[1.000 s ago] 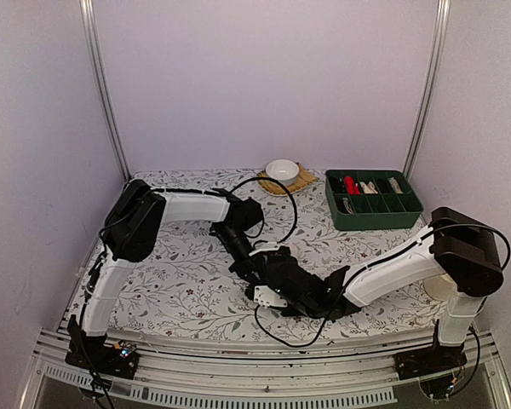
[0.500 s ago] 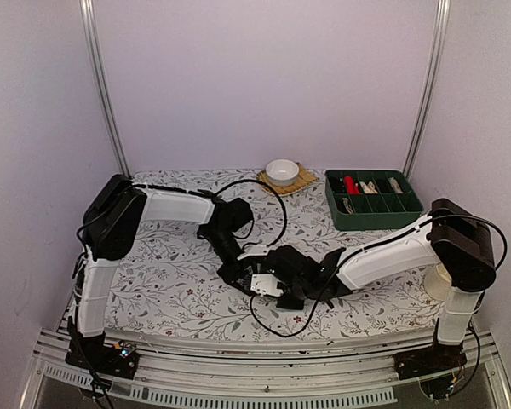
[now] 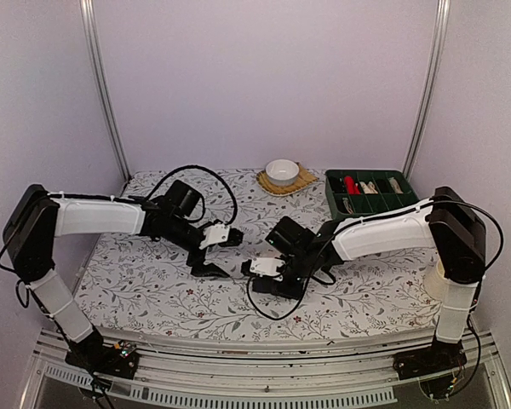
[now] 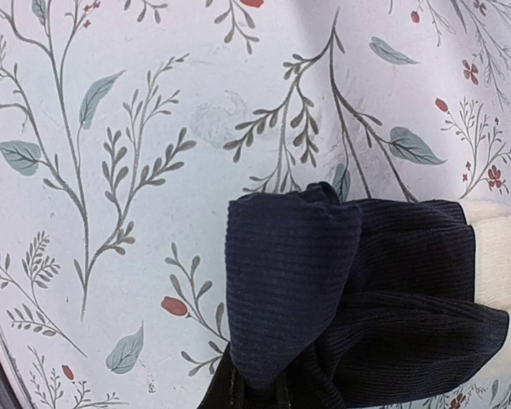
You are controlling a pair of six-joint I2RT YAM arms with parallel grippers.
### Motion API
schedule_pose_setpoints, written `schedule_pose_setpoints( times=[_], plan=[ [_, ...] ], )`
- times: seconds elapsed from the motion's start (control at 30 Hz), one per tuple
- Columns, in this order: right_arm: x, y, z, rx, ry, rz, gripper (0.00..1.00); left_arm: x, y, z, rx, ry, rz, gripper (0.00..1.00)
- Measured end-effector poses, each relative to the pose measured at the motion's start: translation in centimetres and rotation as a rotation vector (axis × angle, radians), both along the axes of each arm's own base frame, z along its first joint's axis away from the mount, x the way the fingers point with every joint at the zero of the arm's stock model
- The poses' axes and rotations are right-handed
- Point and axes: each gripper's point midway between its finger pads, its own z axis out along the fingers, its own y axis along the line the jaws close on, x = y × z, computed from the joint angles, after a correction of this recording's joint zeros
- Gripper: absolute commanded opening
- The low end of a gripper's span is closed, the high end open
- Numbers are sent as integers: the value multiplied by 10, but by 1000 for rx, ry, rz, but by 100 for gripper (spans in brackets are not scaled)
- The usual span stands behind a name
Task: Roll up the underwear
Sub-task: Roll the underwear at the center of the board.
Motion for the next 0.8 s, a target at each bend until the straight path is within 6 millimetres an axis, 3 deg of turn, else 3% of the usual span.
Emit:
schedule_pose_setpoints(
  times=[0.17, 0.33, 0.47, 0.6, 0.8],
  plan=[
    [14, 8, 7, 34, 163, -25, 4, -16, 19, 0, -57, -189, -50, 91],
    [26, 14, 3, 56, 314, -47, 4, -38, 28, -17, -66, -358, -148, 85],
    [25, 17, 1, 68, 429, -48, 5, -52, 19, -30, -42, -481, -234, 77],
    [22, 19, 1, 91, 516, -37, 5, -54, 2, -40, -11, -579, -287, 57],
    [7, 20, 3, 126, 630, 0, 5, -42, -15, -56, 51, -632, -307, 58]
  ],
)
